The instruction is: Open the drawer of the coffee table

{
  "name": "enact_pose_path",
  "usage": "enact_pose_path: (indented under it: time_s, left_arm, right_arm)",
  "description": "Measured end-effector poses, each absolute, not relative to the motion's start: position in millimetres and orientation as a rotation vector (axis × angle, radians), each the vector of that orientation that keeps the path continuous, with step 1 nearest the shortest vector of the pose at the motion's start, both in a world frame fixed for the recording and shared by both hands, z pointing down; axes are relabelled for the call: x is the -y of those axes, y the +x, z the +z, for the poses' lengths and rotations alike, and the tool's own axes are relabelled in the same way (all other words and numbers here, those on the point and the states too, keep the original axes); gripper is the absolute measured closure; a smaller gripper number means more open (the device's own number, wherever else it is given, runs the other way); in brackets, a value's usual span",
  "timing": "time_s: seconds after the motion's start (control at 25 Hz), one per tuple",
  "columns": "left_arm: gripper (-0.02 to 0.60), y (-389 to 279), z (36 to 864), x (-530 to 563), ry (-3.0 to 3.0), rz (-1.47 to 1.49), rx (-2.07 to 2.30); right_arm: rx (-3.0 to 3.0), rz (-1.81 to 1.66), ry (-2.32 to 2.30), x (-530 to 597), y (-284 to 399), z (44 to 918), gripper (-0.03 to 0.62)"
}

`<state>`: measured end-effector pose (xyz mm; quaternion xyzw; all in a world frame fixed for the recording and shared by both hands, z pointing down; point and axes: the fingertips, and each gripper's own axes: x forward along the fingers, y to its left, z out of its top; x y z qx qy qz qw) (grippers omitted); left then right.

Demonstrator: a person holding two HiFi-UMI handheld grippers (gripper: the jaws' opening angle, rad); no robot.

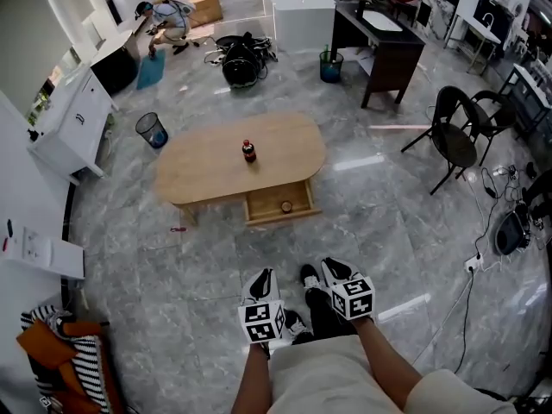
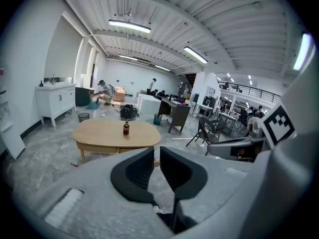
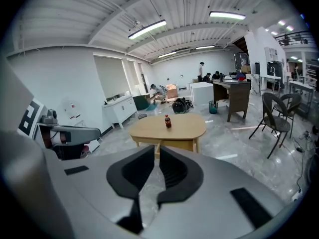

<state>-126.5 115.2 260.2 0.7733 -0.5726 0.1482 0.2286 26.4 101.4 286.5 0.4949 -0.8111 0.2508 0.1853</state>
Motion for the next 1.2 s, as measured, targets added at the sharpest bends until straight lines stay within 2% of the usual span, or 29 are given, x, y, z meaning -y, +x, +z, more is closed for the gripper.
enact_pose_path:
  time_s: [0.32, 1.2]
  left_arm:
    - [0.571, -134.6, 259.1, -120.2, 2.112, 0.401, 1.563]
    - [0.572, -142.5, 259.4, -120.5, 2.098, 0.453, 1.593]
  right_arm:
    - [2.308, 0.756, 1.377, -103.4, 15.0, 285.5, 0.572]
    - [2.268, 0.765, 1.381, -101.6, 15.4, 289.1, 0.579]
